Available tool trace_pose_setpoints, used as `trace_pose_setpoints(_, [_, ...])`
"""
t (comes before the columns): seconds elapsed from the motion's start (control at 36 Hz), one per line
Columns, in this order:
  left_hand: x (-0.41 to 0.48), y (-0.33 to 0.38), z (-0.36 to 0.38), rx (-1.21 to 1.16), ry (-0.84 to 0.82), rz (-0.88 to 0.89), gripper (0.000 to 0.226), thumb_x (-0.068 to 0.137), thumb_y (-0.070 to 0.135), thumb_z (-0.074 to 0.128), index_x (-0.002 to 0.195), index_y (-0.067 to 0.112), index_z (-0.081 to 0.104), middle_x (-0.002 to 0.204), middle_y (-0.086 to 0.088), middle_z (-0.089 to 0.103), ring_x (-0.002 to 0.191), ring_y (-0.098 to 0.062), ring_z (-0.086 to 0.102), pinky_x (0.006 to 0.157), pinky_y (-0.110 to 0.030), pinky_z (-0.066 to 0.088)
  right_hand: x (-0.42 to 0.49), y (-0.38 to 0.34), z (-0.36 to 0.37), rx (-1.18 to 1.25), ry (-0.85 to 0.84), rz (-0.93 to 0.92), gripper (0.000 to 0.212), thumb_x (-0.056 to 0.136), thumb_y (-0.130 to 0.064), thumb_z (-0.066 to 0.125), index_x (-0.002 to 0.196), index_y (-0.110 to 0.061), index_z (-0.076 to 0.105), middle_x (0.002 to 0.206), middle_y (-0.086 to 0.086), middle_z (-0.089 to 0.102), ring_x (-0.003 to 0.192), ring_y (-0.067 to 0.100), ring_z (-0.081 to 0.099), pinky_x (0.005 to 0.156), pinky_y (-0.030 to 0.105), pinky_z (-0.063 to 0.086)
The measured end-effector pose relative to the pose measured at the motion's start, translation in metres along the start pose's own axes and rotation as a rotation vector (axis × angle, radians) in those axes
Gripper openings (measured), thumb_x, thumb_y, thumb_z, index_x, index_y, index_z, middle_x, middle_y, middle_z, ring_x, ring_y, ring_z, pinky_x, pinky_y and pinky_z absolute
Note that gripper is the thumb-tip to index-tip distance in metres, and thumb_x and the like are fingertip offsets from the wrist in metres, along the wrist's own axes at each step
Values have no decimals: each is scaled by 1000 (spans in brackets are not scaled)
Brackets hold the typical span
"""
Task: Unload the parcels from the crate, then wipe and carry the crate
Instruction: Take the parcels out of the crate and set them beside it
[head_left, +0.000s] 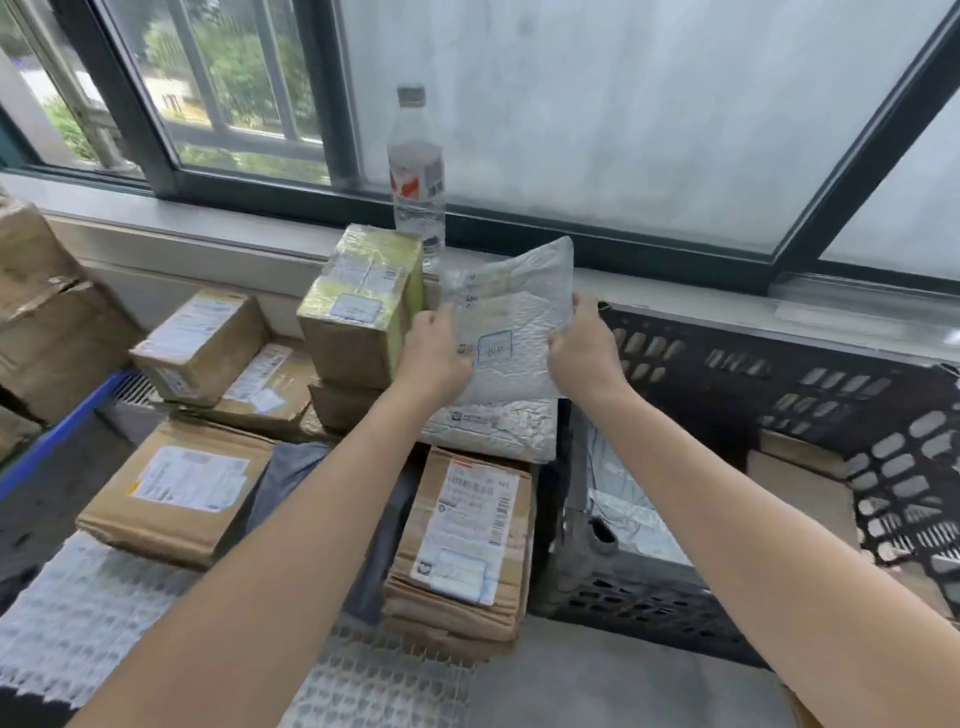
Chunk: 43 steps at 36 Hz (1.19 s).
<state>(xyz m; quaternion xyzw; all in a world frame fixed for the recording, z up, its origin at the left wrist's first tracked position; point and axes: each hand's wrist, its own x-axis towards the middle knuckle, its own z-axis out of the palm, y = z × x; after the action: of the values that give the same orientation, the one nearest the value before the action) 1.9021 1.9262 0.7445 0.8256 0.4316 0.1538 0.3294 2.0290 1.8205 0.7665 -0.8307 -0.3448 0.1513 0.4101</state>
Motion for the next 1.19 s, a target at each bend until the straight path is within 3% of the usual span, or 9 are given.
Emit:
trace_pose_setpoints(0.22, [0, -24, 3, 76, -204, 41, 57, 94, 0, 49, 148, 12, 37, 152, -9, 34, 139, -26, 35, 114, -35, 31, 5, 0, 36, -261, -66, 116, 43, 92, 9, 44, 133, 2, 33, 84, 8, 53, 66, 14, 48, 48, 24, 36])
trace_pose_setpoints(0.42, [-6, -39, 21, 174, -417, 31, 53, 94, 2, 41, 145, 17, 45, 145, -9, 47, 127, -30, 49, 99, -35, 44, 4, 10, 49, -423, -99, 169, 75, 93, 6, 46, 153, 3, 0, 130, 30, 50, 76, 19, 52, 49, 18, 32])
trace_pose_setpoints(0.53, [-9, -43, 23, 182, -456, 39, 49, 96, 6, 41, 144, 16, 45, 138, -11, 51, 116, -30, 54, 86, -31, 44, 3, 10, 50, -561, -146, 122, 64, 94, 1, 41, 151, -6, 13, 130, 30, 46, 106, 37, 55, 75, 32, 41])
trace_pose_setpoints(0.61, [-11, -43, 24, 169, -464, 39, 51, 95, 3, 40, 145, 15, 43, 133, -12, 54, 114, -31, 56, 78, -29, 40, 4, 11, 52, -575, -168, 118, 60, 93, 7, 43, 148, -4, 21, 120, 27, 48, 89, 29, 57, 69, 33, 49])
trace_pose_setpoints(0.72, [-10, -43, 24, 120, -390, 60, 50, 94, 8, 48, 143, 17, 41, 138, -12, 47, 116, -30, 51, 93, -37, 45, 10, 3, 40, -388, -102, 114, 52, 91, 7, 42, 141, -10, 38, 131, 19, 39, 72, 19, 48, 58, 26, 44])
trace_pose_setpoints(0.83, [-13, -39, 19, -40, -208, 42, 61, 90, 2, 50, 148, 16, 34, 142, -11, 34, 125, -32, 44, 100, -44, 44, 27, -10, 8, -121, 30, 130, 47, 91, 3, 41, 136, -9, 49, 132, 12, 50, 79, 17, 52, 53, 20, 36])
trace_pose_setpoints(0.97, [-21, -22, 11, -427, 8, -47, 48, 92, 0, 44, 137, 15, 41, 118, -3, 48, 90, -22, 58, 57, -27, 46, 34, -11, -28, 151, 165, 230, 44, 92, 0, 36, 129, -10, 56, 125, 8, 55, 100, 21, 52, 73, 26, 43])
trace_pose_setpoints(1.08, [-26, -2, -1, -913, 32, -207, 38, 96, -4, 40, 131, 10, 49, 104, 1, 57, 94, -18, 65, 88, -40, 58, 27, -1, -34, 276, 169, 253, 41, 93, 2, 34, 126, -10, 57, 112, 7, 57, 74, 13, 50, 52, 19, 36])
trace_pose_setpoints(1.19, [-34, 9, -17, -1086, 55, -186, 44, 95, -13, 34, 129, 8, 53, 113, -4, 58, 105, -25, 65, 89, -36, 57, 18, 12, -35, 305, 182, 218, 35, 98, -2, 39, 126, -12, 56, 98, -3, 55, 59, 9, 41, 49, 20, 34])
